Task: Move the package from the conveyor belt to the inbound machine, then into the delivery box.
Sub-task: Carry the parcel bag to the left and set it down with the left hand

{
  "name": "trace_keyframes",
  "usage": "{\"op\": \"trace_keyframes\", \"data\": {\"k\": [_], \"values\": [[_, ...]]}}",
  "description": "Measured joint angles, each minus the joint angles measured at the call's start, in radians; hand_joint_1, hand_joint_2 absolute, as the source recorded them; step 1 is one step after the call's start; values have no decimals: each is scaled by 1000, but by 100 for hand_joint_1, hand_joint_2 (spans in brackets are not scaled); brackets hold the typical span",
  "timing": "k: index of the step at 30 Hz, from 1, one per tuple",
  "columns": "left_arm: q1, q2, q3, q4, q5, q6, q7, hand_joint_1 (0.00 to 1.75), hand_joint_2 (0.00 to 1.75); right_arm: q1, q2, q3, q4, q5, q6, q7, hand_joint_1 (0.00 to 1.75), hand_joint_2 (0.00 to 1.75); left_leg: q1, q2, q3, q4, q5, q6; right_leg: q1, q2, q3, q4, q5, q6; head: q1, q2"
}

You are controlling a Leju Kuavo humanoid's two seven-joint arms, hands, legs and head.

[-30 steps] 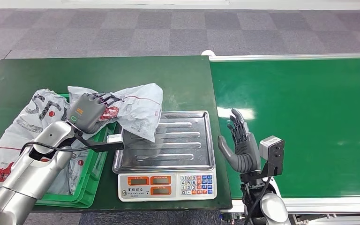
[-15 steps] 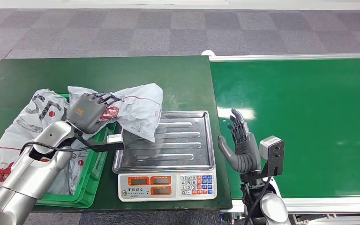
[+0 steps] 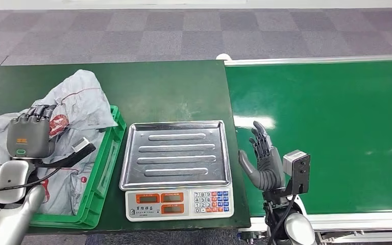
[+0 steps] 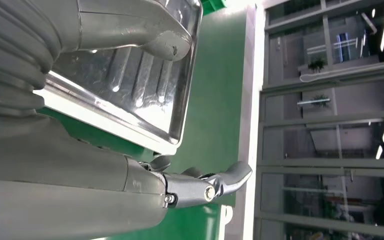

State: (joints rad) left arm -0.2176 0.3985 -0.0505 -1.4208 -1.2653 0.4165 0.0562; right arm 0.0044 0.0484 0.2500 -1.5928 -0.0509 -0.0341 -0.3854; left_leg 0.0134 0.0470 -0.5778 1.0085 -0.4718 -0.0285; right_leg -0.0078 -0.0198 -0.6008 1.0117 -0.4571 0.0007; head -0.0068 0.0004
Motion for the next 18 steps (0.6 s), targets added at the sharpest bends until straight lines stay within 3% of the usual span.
{"op": "trace_keyframes", "data": {"k": [7,18], "values": [[61,-14,104,-53,-27,-11,-25,175,175,0,6,0,-7,1,3,1,0,175,1,-8,-1,0,1,0,0,-8,3,0,-1,0,0,0],[71,-28,128,-63,45,-51,-50,175,175,0,7,-1,-7,10,11,1,0,175,1,-9,-1,0,1,0,1,-8,3,0,-1,0,0,0]]}}
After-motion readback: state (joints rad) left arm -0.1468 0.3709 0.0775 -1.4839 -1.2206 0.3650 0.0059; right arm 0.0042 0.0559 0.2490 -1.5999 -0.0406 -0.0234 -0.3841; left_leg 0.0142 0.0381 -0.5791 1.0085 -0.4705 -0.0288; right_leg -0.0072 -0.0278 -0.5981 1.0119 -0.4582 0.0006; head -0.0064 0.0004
